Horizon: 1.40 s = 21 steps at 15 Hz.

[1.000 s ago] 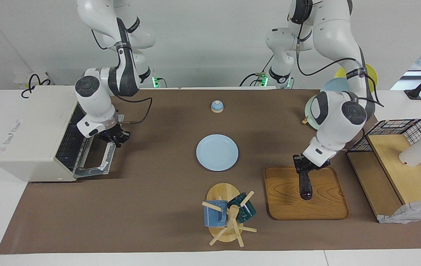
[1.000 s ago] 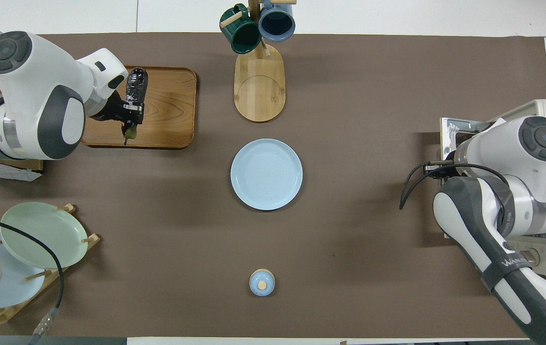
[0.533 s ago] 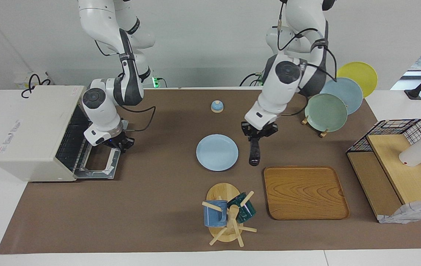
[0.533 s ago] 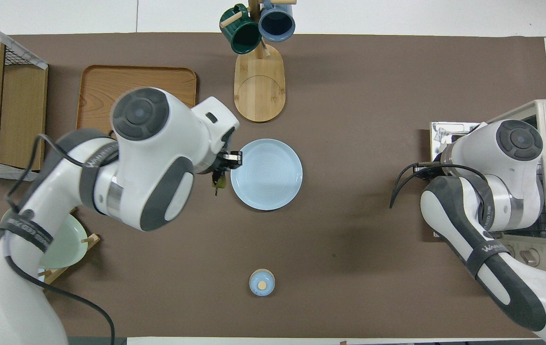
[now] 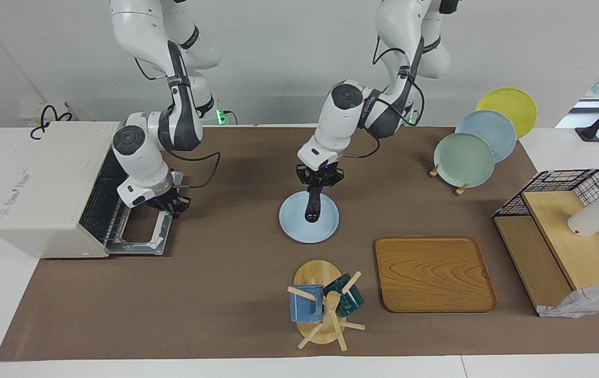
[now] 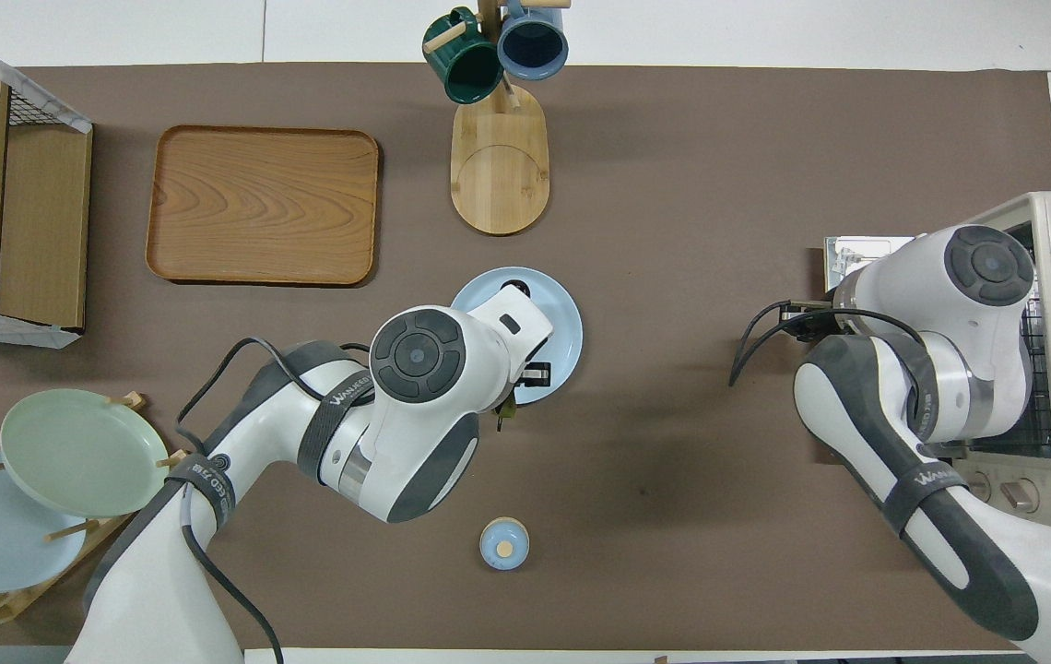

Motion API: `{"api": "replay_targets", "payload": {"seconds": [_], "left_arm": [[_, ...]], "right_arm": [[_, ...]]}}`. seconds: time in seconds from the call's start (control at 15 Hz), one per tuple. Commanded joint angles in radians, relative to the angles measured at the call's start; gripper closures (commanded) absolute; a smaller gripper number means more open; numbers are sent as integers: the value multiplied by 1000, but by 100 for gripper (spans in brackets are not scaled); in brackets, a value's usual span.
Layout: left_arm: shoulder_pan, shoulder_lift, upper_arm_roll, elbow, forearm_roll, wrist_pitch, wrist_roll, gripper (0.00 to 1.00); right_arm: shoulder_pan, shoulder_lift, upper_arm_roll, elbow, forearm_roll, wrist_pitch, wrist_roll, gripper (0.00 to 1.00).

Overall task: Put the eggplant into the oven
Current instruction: 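Carry the eggplant onto the blue plate with the left gripper, then release the eggplant and withdraw the left gripper while the right gripper reaches the plate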

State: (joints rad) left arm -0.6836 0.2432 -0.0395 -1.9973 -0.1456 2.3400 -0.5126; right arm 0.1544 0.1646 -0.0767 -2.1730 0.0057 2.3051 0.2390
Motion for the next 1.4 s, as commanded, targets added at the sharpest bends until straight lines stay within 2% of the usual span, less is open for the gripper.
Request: {"api": "replay_targets", "payload": {"seconds": [0.0, 0.07, 0.13, 0.2, 0.27, 0.33, 0.4, 0.47, 0.53, 0.6, 0.8, 1.0, 1.13, 1.33], "left_arm": [[-1, 4, 15, -9, -22, 30, 13, 100], [-2, 8, 15, -8, -22, 36, 6, 100], [-4, 25, 15, -6, -22, 54, 3, 100], [-7, 31, 15, -8, -22, 73, -6, 100], [-10, 34, 15, -8, -22, 76, -12, 100], [-10, 34, 15, -8, -22, 76, -12, 100], [-10, 34, 15, -5, -20, 65, -11, 89], [-10, 33, 15, -5, -22, 61, -12, 55], [-8, 28, 15, -6, -22, 56, -12, 3], [-2, 18, 15, -5, -22, 45, -12, 0], [77, -41, 18, 14, -22, -62, 0, 0], [211, -76, 23, 135, -20, -282, 81, 0], [333, -76, 23, 245, -20, -440, 228, 0], [481, -113, 24, 284, -20, -518, 370, 0]], "right_arm": [[20, -7, -12, 16, 16, -27, 32, 100], [22, -7, -12, 16, 16, -26, 46, 79], [22, -7, -11, 18, 16, -23, 65, 65], [24, -7, -11, 19, 16, -21, 75, 64], [28, -5, -11, 19, 14, -19, 76, 48], [37, -5, -11, 21, 14, -18, 68, 27], [37, -5, -11, 19, 16, -19, 65, 5], [37, -7, -11, 19, 14, -22, 65, 0], [37, -7, -11, 19, 14, -27, 56, 0], [39, -8, -11, 18, 16, -29, 43, 0], [50, -7, -11, 21, 14, -16, 24, 0], [57, 1, -11, 51, 13, -33, -6, 0], [108, 3, -11, 106, 13, -102, 5, 0], [204, 15, -11, 260, 8, -266, 110, 0]]}}
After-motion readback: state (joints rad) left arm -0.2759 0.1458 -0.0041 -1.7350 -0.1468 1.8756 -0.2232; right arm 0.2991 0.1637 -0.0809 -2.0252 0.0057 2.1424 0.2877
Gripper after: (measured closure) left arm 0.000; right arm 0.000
